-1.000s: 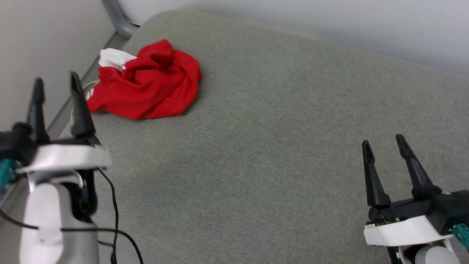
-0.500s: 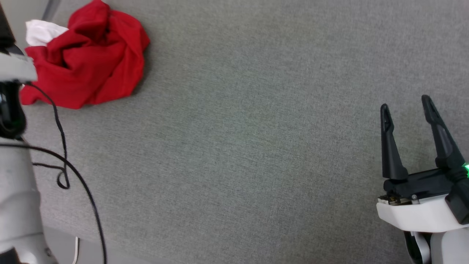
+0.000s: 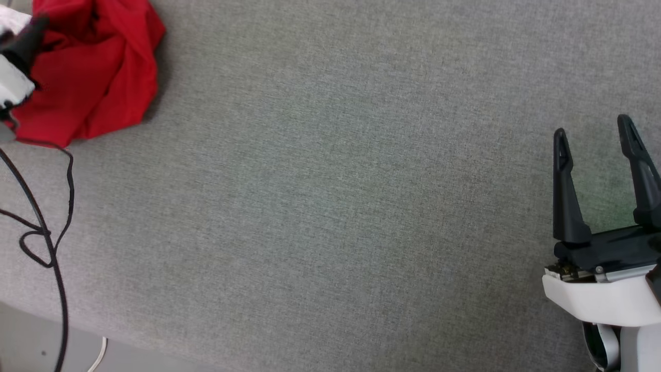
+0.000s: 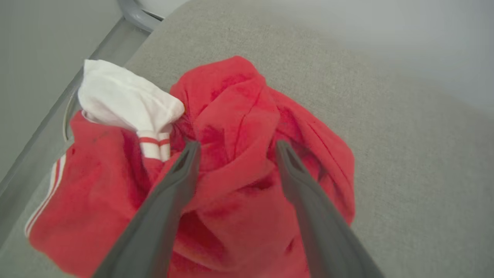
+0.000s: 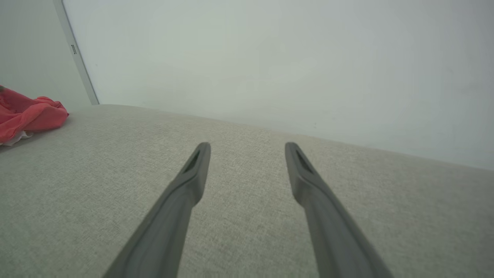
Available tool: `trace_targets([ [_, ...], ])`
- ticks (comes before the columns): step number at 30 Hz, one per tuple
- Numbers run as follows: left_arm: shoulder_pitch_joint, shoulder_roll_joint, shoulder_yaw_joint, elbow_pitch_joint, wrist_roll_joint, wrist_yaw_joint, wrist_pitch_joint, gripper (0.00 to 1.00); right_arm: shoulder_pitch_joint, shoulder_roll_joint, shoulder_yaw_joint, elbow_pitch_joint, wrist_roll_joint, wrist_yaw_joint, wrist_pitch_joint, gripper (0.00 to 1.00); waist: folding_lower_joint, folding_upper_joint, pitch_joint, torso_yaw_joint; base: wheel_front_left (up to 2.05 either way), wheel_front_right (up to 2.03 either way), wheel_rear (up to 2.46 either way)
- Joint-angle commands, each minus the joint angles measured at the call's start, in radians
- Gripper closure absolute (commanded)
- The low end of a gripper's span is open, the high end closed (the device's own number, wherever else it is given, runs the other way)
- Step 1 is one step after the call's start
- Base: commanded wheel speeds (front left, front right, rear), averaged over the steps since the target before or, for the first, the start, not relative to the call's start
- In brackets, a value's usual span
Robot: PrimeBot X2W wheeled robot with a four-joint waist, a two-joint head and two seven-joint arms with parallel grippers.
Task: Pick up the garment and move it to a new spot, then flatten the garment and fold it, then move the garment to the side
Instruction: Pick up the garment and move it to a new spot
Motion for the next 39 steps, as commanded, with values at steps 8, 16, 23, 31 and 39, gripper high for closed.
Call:
trace_targets([
  [8,-0.007,0.055,-0.126,0.095,-0.087,0.000,0.243,0.00,-0.038,-0.008,0.000,-0.007,-0.006,-0.001,-0.002,0.00,-0.0001,0.0000,0.046,-0.019,0.00,0.00,0.00],
  [16,-0.005,-0.014,-0.229,0.212,-0.093,0.000,0.275,0.00,-0.063,-0.007,0.012,-0.015,-0.004,-0.001,-0.002,0.00,-0.0001,0.0000,0.069,-0.046,0.00,0.00,0.00],
  [23,-0.034,0.022,-0.289,0.202,-0.095,-0.001,0.199,1.00,-0.061,-0.001,0.002,-0.011,0.009,-0.001,-0.002,0.00,-0.0001,0.0000,0.049,-0.052,0.00,0.00,0.00],
  [31,-0.084,0.118,-0.383,0.087,-0.069,0.000,0.034,1.00,-0.051,0.006,0.015,0.014,0.031,-0.001,-0.002,0.00,-0.0001,0.0000,-0.063,-0.051,0.00,0.00,0.00],
  [39,-0.127,0.168,-0.528,-0.068,-0.037,0.000,-0.043,1.00,-0.020,0.008,0.003,0.029,0.085,-0.001,-0.002,0.00,-0.0001,0.0000,-0.179,-0.078,0.00,0.00,0.00],
])
